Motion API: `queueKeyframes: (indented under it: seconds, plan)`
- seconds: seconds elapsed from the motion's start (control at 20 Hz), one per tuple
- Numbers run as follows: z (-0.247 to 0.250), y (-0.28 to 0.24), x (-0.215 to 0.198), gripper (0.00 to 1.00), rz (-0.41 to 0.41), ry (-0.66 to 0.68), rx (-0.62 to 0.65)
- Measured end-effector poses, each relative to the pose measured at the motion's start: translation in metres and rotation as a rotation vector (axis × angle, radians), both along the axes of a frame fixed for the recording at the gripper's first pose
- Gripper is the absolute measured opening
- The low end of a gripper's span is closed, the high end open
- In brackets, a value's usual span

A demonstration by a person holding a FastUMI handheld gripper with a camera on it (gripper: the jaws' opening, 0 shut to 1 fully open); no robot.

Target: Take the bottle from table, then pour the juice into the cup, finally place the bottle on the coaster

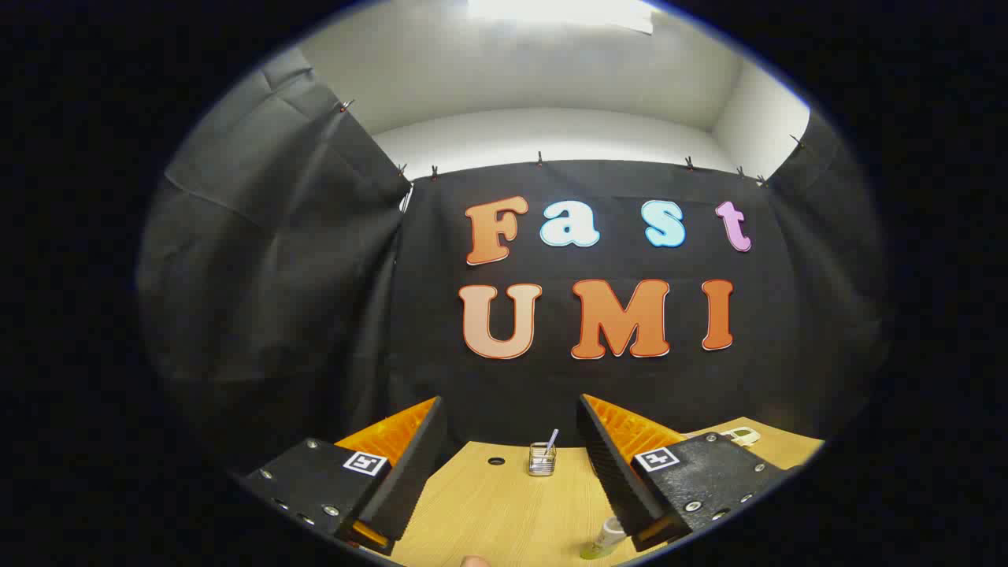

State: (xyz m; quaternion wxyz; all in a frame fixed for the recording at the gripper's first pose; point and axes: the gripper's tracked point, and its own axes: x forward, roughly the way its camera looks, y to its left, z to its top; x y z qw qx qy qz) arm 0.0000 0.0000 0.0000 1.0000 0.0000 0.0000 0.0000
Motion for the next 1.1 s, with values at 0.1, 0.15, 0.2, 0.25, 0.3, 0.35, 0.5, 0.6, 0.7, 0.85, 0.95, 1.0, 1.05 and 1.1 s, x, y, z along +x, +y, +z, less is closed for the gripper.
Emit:
queueKeyframes:
  seconds: [0.1, 0.15, 0.2, 0.25, 0.3, 0.35, 0.5, 0.6, 0.7, 0.85, 0.95, 1.0, 1.05, 1.1]
  plan:
    - [0.003, 0.003, -0.003, 0.98, 0.007, -0.007, 0.009]
    - [0.003, 0.002, -0.004, 0.98, 0.001, -0.003, -0.002]
    - [0.002, 0.002, -0.005, 0.98, -0.003, 0.003, -0.01]
    - [0.001, 0.004, -0.006, 0.98, -0.007, 0.009, -0.014]
    - [-0.001, 0.005, -0.007, 0.98, -0.01, 0.015, -0.021]
    - [-0.001, 0.006, -0.006, 0.98, -0.011, 0.017, -0.026]
    - [-0.003, 0.007, -0.006, 0.98, -0.007, 0.02, -0.021]
    - [-0.003, 0.005, -0.008, 0.98, -0.018, 0.025, -0.016]
    - [-0.002, 0.002, -0.01, 0.99, -0.029, 0.028, -0.014]
    - [-0.006, -0.006, -0.012, 0.98, -0.053, 0.043, -0.021]
    - [-0.01, -0.014, -0.013, 0.99, -0.068, 0.057, -0.02]
    - [-0.014, -0.021, -0.014, 0.98, -0.083, 0.065, -0.018]
    - [-0.018, -0.029, -0.014, 0.98, -0.101, 0.076, -0.015]
    - [-0.024, -0.037, -0.014, 0.98, -0.121, 0.087, -0.009]
